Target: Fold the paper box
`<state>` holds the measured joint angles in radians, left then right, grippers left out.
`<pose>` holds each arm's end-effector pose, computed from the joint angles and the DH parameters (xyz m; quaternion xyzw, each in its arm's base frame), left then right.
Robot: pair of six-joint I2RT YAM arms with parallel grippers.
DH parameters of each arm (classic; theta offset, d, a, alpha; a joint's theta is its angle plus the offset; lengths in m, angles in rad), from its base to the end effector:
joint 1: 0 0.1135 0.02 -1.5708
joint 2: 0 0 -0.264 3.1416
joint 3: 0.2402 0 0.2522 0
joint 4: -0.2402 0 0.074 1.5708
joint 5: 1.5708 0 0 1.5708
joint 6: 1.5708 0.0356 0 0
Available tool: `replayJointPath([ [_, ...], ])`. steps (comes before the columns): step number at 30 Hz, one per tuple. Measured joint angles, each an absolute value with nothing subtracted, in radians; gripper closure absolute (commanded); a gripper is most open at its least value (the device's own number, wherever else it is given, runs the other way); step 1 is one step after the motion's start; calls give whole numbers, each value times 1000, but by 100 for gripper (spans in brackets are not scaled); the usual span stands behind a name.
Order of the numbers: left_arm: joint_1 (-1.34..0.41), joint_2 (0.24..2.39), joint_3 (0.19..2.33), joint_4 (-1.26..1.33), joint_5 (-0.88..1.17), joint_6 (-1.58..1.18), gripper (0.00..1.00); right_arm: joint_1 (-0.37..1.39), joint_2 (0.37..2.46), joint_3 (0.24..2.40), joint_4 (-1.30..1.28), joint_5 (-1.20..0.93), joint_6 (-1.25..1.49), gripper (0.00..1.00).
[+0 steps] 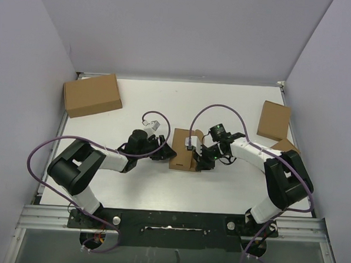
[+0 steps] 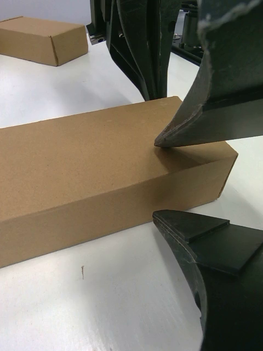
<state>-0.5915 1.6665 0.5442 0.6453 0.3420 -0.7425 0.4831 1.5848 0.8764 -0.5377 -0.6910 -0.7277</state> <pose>0.2432 -0.1778 0.1322 0.0248 0.8460 -0.4312 0.3127 0.2384 0.1507 0.1675 -0.5734 0.7324 0.3132 0.1917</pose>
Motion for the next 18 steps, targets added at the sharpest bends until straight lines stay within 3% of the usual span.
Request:
replayJointPath([
  [18, -587, 1670, 546, 646, 350, -748, 54, 495, 1593, 892, -545, -692, -715, 100],
])
